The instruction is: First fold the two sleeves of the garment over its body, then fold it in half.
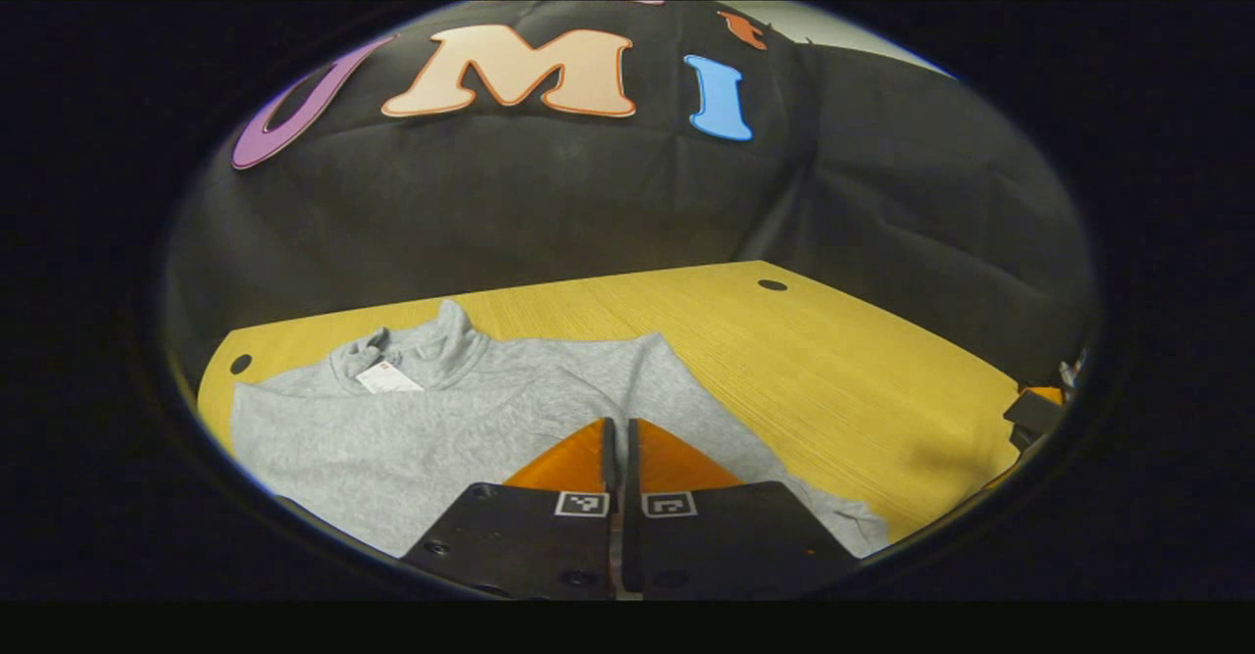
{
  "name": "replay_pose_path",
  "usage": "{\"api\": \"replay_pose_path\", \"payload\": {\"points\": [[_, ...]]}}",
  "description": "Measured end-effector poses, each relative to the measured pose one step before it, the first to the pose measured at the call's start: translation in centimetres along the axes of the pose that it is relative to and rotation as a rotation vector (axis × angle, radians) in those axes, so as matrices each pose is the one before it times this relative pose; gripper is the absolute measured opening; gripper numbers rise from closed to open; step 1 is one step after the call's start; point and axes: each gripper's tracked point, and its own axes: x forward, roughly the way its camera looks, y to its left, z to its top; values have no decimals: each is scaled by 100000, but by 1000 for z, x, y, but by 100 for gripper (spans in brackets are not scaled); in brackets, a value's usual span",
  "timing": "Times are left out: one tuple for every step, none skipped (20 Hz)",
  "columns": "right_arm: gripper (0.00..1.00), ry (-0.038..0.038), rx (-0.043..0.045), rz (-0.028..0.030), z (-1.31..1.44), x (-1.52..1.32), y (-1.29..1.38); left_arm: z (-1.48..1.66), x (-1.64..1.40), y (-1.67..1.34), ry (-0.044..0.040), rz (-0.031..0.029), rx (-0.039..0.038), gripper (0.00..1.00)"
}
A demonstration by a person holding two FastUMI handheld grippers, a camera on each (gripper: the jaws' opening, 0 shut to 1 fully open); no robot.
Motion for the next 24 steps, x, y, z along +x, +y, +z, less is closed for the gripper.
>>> {"api": "replay_pose_path", "payload": {"points": [[98,388,173,66,-40,-55,-20,-176,209,-484,91,-1484,-41,3],[98,370,40,56,-53,-46,66,620,-75,-462,-204,-1981,-388,2],[98,317,-123,77,66,-104,96,-212,-254,136,-496,608,-315,33],[98,222,-227,86,-52,-90,79,129,-382,550,-1117,2719,249,65],[98,115,-268,166,63,-83,143,579,-237,662,-1643,1812,430,96],[98,-108,-300,198,94,-76,254,410,-256,578,-1495,1647,102,98],[98,-49,-339,285,103,-136,260,238,-420,645,-776,1633,479,96],[98,161,-258,239,-31,2,217,173,-514,676,-233,1446,963,94],[98,246,-145,305,-22,-12,288,213,-660,571,-687,1099,551,95],[98,422,0,380,-18,58,400,317,-682,668,-1079,1060,-39,95],[98,397,-191,418,-67,73,332,102,-828,735,-980,554,-36,95],[98,235,-411,148,-142,-45,398,107,-1220,792,-562,1137,-501,94],[98,267,-190,517,-59,-106,563,-65,-1309,895,-653,1181,-894,95],[98,346,120,1001,-157,-96,735,-84,-1418,777,-343,922,-1200,95],[98,670,290,1190,-108,-140,753,-255,-1317,897,-410,1097,-1246,96],[98,916,149,1193,-261,-117,734,-302,-1535,989,-345,1350,-794,96],[98,1291,-282,758,-355,-114,614,-308,-1563,993,-331,1334,-200,94],[98,1324,-792,461,-488,-245,545,-404,-1511,1028,-396,1500,-47,94],[98,1394,-1017,531,-350,-210,435,-469,-1565,1075,-73,1409,144,94],[98,1719,-775,481,-579,-125,524,-555,-1493,1048,106,1575,-130,94],[98,1481,-114,515,-477,-73,438,-482,-1498,1058,-121,1231,-17,94],[98,1449,282,583,-448,-134,407,-637,-1452,1084,312,1368,-98,94],[98,1377,282,673,-351,-141,460,-1124,-1324,1082,858,1618,-153,94],[98,1319,62,265,-456,-8,307,-1148,-1387,1097,1278,1709,-522,94]]}}
